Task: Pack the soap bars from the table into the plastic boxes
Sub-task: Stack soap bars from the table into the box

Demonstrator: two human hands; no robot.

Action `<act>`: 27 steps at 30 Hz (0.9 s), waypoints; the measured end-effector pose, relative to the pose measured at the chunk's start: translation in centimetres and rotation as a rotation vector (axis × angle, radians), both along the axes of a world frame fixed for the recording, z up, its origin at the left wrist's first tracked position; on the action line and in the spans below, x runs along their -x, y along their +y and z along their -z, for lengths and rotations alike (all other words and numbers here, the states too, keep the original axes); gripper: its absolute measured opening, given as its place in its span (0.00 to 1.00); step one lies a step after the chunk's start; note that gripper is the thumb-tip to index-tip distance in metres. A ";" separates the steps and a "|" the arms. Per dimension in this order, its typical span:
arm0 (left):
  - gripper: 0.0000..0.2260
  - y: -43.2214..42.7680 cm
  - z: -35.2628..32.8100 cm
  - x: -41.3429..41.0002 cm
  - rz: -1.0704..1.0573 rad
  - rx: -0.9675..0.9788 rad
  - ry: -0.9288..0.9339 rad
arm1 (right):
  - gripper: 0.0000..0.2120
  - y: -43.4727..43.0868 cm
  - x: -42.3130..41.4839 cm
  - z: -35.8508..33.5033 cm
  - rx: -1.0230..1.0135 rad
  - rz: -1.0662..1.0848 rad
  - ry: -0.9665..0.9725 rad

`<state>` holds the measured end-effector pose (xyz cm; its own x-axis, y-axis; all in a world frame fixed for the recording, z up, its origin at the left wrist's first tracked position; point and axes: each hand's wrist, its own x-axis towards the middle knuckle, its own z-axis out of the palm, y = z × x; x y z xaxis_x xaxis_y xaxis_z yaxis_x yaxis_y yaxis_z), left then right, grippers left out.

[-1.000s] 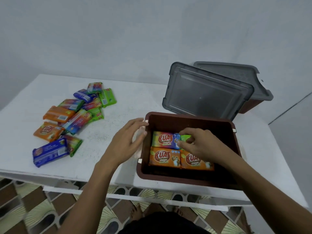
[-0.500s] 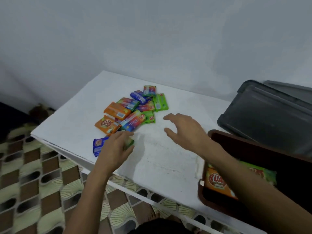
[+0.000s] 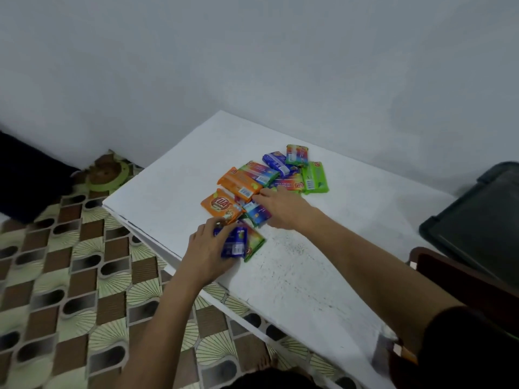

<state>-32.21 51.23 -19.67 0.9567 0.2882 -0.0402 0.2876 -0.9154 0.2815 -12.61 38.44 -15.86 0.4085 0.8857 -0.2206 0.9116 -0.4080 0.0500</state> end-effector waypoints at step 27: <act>0.28 -5.4 -10.0 -2.1 0.023 0.545 -0.363 | 0.26 -16.3 2.6 -8.1 -0.819 0.566 0.949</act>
